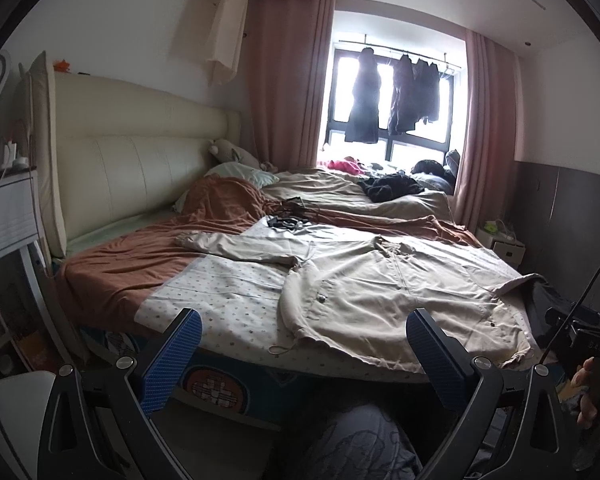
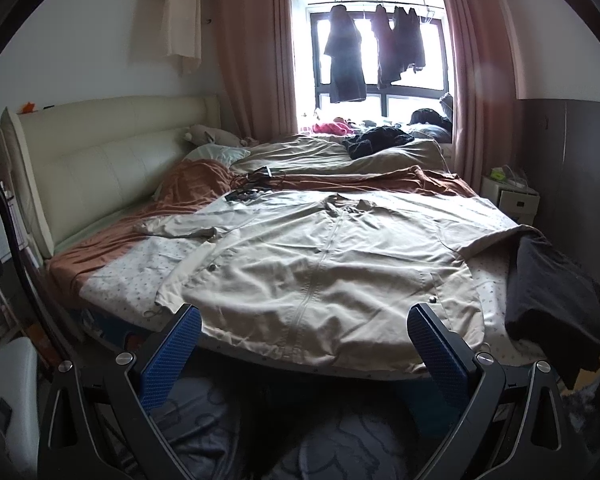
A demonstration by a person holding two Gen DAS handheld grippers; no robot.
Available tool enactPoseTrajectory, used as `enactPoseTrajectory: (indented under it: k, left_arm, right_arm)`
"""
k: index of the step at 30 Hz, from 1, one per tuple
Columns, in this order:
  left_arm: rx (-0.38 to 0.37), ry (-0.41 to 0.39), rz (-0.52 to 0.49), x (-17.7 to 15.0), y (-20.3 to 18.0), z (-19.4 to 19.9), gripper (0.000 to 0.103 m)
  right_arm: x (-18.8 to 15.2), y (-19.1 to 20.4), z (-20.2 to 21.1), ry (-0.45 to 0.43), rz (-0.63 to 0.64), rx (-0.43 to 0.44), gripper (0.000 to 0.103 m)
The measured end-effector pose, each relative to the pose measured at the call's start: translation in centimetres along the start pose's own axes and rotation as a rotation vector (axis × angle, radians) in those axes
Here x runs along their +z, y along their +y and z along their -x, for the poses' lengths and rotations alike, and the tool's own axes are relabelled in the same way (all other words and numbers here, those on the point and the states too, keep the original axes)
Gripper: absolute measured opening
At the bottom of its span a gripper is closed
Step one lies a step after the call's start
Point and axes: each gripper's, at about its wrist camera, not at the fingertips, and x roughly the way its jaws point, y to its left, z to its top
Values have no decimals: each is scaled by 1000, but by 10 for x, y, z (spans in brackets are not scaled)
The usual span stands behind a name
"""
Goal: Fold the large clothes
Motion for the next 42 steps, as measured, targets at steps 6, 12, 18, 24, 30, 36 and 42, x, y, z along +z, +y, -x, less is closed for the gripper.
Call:
enactPoseTrajectory:
  k: [6,12,18,24,30,36,42]
  left_arm:
    - [-1,7,2,-3,0,1,102]
    - [-9,6,-3,-4,3,1,102]
    - [-3,14,-1,-2,13,-5,102]
    - [23,9,-2,4,30,-13,102]
    - [40,26,8,9,51,-25,102]
    - [50,42,58,16,76,-38,102]
    - [90,74,80,17,90,-57,102]
  right_arm:
    - [0,-3,2,-7,-3,0,103]
    - [1,-2,-1,3,-21,-8,103]
    - [12,15,-4,-2,4,-6,103]
    - [27,32,-17,16,6,22,103]
    - [45,51,-37,45,18,27,103]
    - [69,63,-59,59,-3,44,103]
    - [88,77,-93,58,24,61,103]
